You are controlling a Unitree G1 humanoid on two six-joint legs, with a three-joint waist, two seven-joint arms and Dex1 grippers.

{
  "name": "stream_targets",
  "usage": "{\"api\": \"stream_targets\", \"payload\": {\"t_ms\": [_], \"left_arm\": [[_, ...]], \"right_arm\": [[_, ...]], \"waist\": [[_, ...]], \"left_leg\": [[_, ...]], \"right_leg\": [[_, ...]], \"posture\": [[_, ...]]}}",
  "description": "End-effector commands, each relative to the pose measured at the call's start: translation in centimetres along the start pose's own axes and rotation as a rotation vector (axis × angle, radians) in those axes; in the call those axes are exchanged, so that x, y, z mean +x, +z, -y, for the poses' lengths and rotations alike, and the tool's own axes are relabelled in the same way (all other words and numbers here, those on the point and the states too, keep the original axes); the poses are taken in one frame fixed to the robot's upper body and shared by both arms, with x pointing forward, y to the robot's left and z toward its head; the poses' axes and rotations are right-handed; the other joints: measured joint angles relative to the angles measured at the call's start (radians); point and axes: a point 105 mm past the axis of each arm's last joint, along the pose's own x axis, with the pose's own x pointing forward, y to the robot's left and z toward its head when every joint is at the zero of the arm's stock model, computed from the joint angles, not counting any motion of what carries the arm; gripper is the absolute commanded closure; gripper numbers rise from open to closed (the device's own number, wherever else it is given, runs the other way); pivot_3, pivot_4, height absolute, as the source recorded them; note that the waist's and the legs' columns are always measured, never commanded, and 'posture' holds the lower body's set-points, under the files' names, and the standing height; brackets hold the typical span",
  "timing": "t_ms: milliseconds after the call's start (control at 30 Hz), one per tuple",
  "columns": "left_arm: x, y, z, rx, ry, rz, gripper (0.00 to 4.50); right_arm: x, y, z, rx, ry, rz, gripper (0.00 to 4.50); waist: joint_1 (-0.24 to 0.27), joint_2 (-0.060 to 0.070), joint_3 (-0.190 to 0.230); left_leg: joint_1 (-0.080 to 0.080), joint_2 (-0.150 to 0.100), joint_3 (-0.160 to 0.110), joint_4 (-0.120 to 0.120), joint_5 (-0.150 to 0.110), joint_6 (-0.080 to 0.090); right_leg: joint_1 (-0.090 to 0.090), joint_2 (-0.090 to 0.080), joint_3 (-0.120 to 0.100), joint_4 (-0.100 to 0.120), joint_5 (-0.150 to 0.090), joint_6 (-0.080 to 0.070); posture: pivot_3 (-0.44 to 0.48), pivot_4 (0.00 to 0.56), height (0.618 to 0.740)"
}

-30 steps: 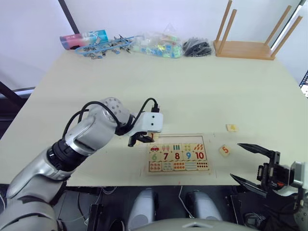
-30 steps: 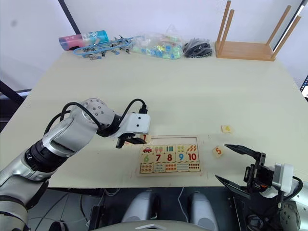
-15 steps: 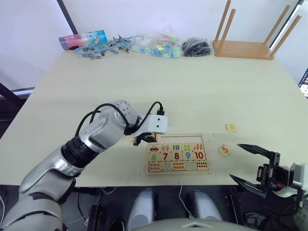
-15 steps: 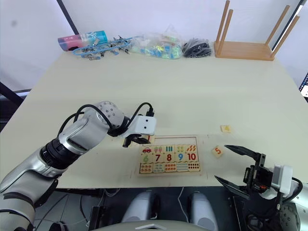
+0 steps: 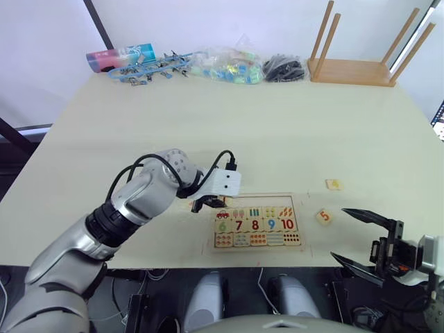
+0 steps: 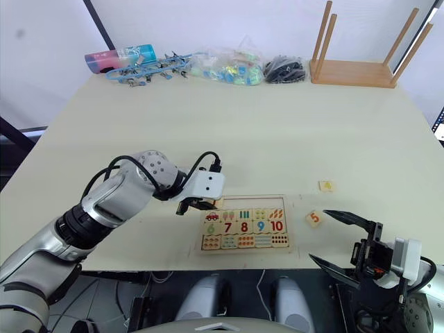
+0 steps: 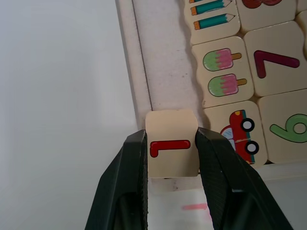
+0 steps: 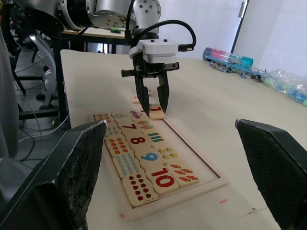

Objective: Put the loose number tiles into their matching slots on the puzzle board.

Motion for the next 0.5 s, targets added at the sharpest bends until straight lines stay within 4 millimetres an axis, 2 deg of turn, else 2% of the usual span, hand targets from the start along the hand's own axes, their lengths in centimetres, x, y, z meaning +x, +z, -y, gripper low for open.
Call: {"api": "stream_targets", "payload": {"t_ms": [33, 333, 500], "left_arm": [[-0.52, 0.07, -0.01, -0.006, 0.006, 0.006, 3.51], [-0.66, -0.66, -0.03, -0.016, 0.0, -0.005, 3.51], [-1.12, -0.4, -0.76, -0.018, 0.02, 0.008, 3.51]], "right_arm": [[0.04, 0.8, 0.03, -0.037, 0.009, 0.006, 0.0], [-0.02, 0.75, 0.12, -0.037, 0.011, 0.004, 0.0], [-0.02, 0.71, 0.13, -0.037, 0.013, 0.002, 0.0]], "waist": [[0.0, 0.0, 0.0], [-0.001, 0.0, 0.0], [0.0, 0.0, 0.0]], "left_leg": [[0.0, 0.0, 0.0, 0.0, 0.0, 0.0], [0.0, 0.0, 0.0, 0.0, 0.0, 0.0], [0.0, 0.0, 0.0, 0.0, 0.0, 0.0]], "right_leg": [[0.0, 0.0, 0.0, 0.0, 0.0, 0.0], [0.0, 0.0, 0.0, 0.0, 0.0, 0.0], [0.0, 0.0, 0.0, 0.0, 0.0, 0.0]], "posture": [[0.0, 0.15, 0.737], [0.0, 0.15, 0.737], [0.0, 0.15, 0.737]]}}
